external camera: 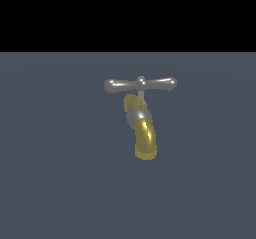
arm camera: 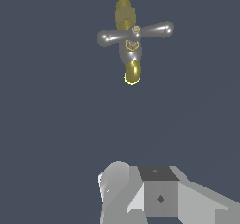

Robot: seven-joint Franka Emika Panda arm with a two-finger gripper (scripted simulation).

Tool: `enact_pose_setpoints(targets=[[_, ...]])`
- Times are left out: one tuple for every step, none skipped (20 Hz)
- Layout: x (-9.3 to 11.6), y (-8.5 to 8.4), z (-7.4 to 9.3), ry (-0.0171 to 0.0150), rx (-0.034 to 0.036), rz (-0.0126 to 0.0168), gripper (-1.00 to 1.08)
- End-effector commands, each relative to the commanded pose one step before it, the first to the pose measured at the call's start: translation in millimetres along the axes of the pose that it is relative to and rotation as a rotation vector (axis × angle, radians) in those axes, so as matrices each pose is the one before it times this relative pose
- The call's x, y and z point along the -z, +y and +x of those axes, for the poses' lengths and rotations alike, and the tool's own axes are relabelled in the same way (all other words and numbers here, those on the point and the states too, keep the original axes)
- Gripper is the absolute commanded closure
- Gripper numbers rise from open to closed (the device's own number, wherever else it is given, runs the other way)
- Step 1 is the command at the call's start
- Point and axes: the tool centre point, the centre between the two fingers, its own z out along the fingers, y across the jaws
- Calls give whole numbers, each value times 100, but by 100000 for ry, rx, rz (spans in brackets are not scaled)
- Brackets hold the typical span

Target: Turn on the faucet by rotating a designated handle.

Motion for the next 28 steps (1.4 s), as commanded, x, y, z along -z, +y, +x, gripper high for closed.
enact_pose_setpoints(targets=[[0, 1, 0, 0, 0, 0, 108], [-10, 5, 1, 2, 69, -2, 108], [-30, 28, 3, 3, 169, 0, 108], [-49, 45, 5, 5, 285, 0, 108], [-69, 62, 7, 7, 403, 0, 108], [-89, 79, 9, 9, 521, 0, 108], [-109, 96, 11, 11, 637, 0, 108], [-128, 113, 13, 13, 756, 0, 108], [-148, 132, 15, 15, 868, 0, 108], [-168, 149, 18, 17, 986, 0, 108], [-188, 166, 20, 19, 1105, 0, 108], [-208, 185, 22, 21, 1220, 0, 108], [-228, 202, 24, 23, 1337, 0, 108], [-248, 221, 27, 25, 1453, 0, 108], [-268, 238, 29, 27, 1573, 0, 108], [-288, 256, 31, 29, 1690, -1, 108], [-308, 274, 34, 31, 1808, -1, 108], [-328, 293, 36, 33, 1925, -2, 108], [-348, 311, 39, 35, 2045, -2, 108], [-368, 330, 41, 38, 2162, -3, 108], [-387, 346, 44, 39, 2269, -3, 108], [-393, 352, 45, 40, 2303, -4, 108], [-393, 353, 45, 40, 2305, -5, 108], [-393, 355, 45, 40, 2308, -5, 108], [-394, 356, 45, 40, 2310, -6, 108], [-394, 357, 45, 40, 2313, -7, 108], [-395, 358, 45, 40, 2314, -8, 108], [-395, 359, 46, 40, 2317, -8, 108]])
